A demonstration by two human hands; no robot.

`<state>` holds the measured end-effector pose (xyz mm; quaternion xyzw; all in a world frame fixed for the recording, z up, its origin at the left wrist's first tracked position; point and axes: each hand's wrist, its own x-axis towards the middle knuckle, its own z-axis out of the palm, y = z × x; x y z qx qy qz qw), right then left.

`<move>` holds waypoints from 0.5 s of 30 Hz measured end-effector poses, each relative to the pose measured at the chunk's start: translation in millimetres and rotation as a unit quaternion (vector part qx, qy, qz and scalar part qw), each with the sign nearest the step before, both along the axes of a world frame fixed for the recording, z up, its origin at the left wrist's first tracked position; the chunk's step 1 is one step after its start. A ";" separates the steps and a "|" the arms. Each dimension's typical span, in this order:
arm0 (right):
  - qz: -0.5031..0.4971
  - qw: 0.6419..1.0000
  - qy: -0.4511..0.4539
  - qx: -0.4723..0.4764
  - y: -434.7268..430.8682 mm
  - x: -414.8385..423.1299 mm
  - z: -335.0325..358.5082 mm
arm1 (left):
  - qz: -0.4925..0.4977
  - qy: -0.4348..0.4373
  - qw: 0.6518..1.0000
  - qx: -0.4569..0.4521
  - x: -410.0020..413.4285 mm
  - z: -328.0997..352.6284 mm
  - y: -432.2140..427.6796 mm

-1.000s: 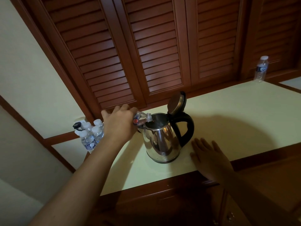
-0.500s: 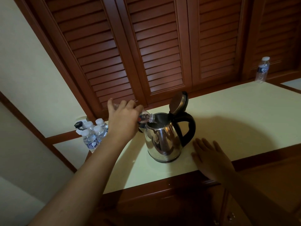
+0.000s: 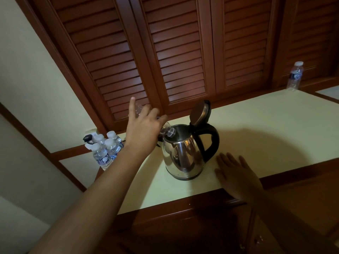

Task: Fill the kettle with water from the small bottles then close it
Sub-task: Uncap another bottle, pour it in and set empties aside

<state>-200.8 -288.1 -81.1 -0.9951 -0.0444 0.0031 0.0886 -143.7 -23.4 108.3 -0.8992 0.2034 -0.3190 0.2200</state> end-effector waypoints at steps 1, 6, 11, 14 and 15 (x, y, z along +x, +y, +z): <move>0.001 1.000 -0.001 0.000 0.0 -0.1 -0.2 | 0.005 0.005 1.000 -0.006 -0.2 0.0 -0.2; 0.001 1.000 -0.010 0.021 -0.6 -1.3 0.6 | 0.058 0.042 0.995 -0.063 -8.4 1.7 2.6; -0.010 0.980 -0.137 0.142 0.3 -10.5 5.4 | 0.089 0.125 0.950 -0.273 -30.7 -9.7 16.4; -0.020 0.968 -0.169 0.185 0.2 -11.8 7.4 | 0.053 0.220 0.858 -0.461 -54.7 -24.2 19.4; -0.022 0.967 -0.162 0.195 2.2 -12.7 12.0 | 0.042 0.232 0.830 -0.505 -63.5 -31.3 18.5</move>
